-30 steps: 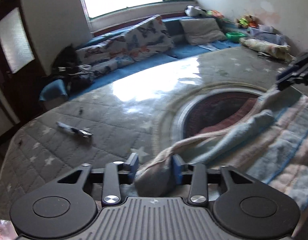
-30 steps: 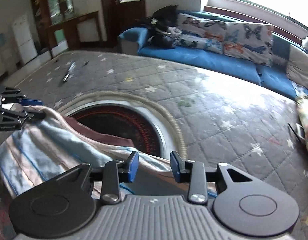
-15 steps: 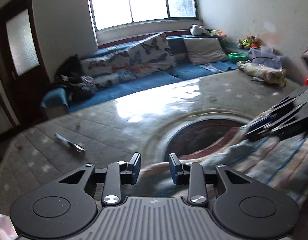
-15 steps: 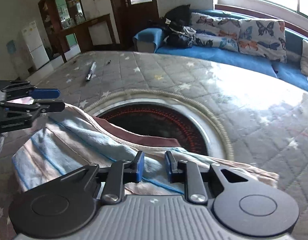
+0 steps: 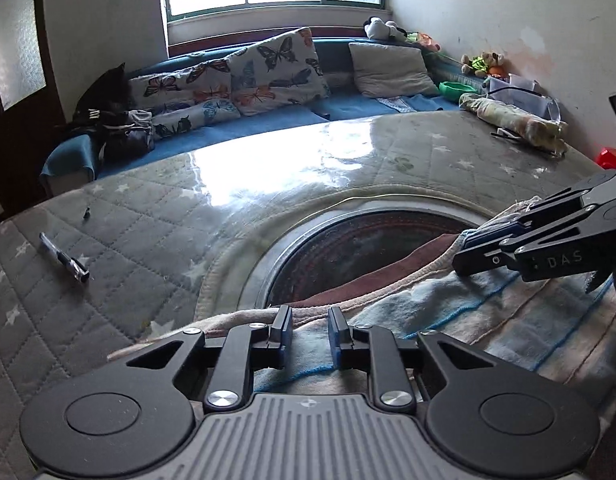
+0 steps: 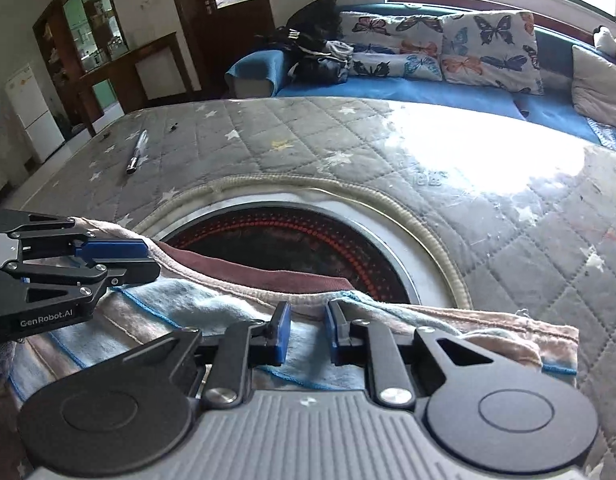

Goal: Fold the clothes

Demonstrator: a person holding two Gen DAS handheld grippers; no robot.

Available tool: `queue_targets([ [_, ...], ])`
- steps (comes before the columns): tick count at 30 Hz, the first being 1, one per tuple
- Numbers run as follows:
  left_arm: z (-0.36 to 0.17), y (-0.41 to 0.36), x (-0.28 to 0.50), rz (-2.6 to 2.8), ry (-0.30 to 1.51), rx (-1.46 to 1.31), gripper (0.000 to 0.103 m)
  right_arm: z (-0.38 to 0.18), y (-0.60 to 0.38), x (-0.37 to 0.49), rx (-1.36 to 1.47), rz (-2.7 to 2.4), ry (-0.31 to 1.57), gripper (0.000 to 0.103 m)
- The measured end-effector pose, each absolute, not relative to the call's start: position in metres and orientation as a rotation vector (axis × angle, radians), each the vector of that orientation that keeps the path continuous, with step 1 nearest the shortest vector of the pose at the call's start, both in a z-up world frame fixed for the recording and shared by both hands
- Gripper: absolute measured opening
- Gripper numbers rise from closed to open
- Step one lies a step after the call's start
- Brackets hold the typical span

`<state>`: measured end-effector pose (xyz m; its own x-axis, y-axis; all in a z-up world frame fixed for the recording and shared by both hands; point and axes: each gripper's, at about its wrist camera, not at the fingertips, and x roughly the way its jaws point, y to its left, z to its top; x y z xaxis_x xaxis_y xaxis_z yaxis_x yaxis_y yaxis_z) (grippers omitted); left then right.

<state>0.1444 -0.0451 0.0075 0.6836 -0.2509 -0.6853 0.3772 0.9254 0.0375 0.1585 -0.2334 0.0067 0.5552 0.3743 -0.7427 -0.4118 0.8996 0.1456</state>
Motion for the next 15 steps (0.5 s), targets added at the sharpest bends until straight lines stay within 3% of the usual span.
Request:
queue_targets([
  [15,0.002,-0.044,0.145,-0.348,0.755,0.165,0.022,0.001,-0.17,0.124,-0.259,0.732,0.815,0.018],
])
